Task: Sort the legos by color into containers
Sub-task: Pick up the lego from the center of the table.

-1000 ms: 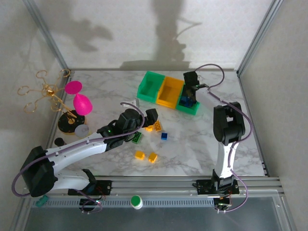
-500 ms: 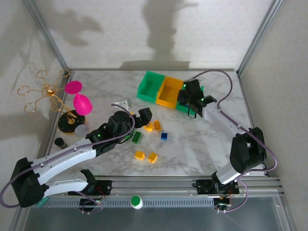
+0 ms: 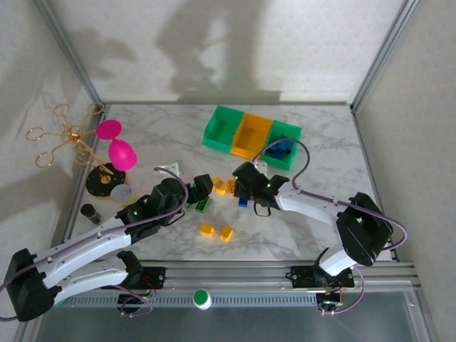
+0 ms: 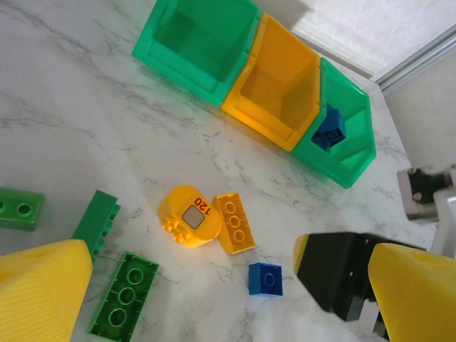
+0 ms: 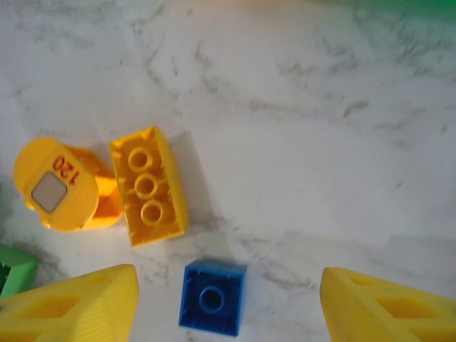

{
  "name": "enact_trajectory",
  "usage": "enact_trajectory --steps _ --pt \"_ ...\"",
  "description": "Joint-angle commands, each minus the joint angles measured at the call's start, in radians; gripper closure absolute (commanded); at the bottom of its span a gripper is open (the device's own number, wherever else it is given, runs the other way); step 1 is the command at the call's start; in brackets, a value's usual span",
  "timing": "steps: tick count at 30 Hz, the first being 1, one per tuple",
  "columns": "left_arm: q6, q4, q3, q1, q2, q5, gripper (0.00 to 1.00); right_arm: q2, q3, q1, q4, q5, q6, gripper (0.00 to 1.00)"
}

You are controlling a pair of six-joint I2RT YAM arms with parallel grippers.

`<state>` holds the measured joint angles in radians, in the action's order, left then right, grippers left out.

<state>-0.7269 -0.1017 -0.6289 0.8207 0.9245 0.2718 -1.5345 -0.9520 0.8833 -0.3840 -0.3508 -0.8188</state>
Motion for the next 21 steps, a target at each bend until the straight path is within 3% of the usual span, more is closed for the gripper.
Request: enact_trajectory --steps 1,10,21 --pt "-0.019 -0.013 0.036 -0.009 -0.026 0.033 0.00 -0.053 0.027 0.030 0.032 -0.007 -0.094 0.31" --pt "-0.011 -0.018 0.041 -0.009 -0.016 0.035 0.00 -0.173 -0.005 0.061 0.051 -0.006 -0.092 0.36" --pt "-0.019 -0.012 0.048 -0.009 -0.025 0.031 0.00 -0.204 -0.016 0.068 0.059 -0.009 -0.080 0.53"
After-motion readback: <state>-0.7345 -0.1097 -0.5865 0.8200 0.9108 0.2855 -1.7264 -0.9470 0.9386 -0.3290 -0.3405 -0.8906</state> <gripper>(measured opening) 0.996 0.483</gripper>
